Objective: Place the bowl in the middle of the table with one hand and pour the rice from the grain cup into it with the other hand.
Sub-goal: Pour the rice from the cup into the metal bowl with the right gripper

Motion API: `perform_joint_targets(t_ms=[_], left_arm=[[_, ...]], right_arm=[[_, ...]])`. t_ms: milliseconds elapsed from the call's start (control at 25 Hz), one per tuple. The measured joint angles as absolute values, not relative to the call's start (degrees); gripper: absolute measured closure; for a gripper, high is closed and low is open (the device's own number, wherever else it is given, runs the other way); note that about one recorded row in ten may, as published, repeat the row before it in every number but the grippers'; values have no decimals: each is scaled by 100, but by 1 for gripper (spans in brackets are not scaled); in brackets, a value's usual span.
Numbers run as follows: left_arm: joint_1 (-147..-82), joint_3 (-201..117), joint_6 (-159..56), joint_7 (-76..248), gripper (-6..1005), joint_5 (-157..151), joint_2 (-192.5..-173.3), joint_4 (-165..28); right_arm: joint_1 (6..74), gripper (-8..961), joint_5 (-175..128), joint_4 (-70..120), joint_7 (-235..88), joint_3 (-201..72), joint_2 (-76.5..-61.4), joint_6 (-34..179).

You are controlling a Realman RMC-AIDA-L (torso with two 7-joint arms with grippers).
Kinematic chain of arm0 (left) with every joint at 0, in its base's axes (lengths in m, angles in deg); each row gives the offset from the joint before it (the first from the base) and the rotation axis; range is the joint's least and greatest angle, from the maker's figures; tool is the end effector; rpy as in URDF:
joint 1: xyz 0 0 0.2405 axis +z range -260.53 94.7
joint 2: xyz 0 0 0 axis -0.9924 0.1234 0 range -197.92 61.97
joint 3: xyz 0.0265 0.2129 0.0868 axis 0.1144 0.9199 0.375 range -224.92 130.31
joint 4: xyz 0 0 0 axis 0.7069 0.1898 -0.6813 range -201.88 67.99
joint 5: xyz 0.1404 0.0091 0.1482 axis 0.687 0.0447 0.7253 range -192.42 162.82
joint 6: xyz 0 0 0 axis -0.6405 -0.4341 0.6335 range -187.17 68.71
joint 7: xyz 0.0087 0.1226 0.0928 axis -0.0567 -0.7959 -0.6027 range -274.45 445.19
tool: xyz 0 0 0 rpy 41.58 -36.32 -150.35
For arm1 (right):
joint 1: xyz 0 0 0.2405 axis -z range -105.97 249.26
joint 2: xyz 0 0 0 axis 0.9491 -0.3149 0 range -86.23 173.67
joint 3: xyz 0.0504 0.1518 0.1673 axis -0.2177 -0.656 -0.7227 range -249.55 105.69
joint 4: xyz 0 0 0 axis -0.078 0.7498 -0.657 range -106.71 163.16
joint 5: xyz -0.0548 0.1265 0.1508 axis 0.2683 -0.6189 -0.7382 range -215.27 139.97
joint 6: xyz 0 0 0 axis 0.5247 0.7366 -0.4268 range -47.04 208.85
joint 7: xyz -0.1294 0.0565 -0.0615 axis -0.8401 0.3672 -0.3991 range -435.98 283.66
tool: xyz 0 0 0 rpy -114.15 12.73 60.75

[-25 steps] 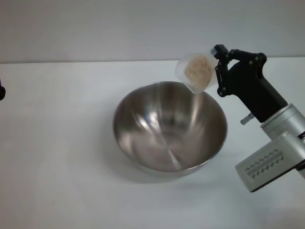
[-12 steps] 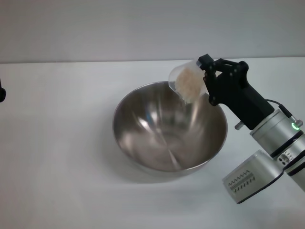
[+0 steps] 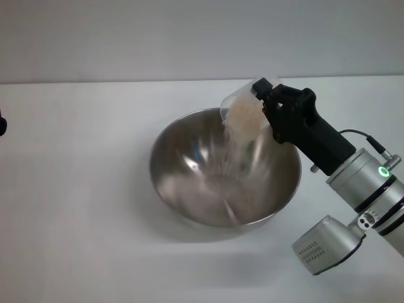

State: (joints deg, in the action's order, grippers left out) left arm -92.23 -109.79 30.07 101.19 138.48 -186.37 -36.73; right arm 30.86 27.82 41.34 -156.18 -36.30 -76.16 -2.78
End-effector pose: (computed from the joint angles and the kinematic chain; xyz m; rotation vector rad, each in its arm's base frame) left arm -0.2389 0.2717 0.0421 -1.4116 -0.2983 -1.2728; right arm 0.1975 0.3288 -0.0514 -1.4626 -1.1593 -0.0355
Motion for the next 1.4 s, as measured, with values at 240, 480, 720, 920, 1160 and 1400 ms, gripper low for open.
perform_joint_targets(t_ms=[240, 480, 720, 920, 1160, 1400], left_arm=[[-9218, -10985, 3007, 10119, 825, 13848, -18635, -3671], [-9214, -11001, 3007, 10119, 825, 13848, -18628, -3671], [-9213, -11018, 3007, 10120, 824, 13848, -18627, -3685], [-9226, -11022, 2995, 10120, 824, 13831, -18635, -3718], [-9219, -11023, 2994, 10120, 823, 13821, -18636, -3722], [-9214, -11023, 3002, 10120, 823, 13835, -18636, -3718]], right_arm=[[3086, 943, 2793, 4059, -16023, -3604, -7616, -304], [3091, 943, 3024, 3992, -16353, -3573, -7616, -296], [3105, 942, 3220, 3823, -16596, -3533, -7616, -283], [3108, 942, 3298, 3780, -16746, -3531, -7616, -322], [3113, 943, 3387, 3737, -17079, -3528, -7616, -377], [3136, 942, 3390, 3682, -17351, -3528, -7616, -397]])
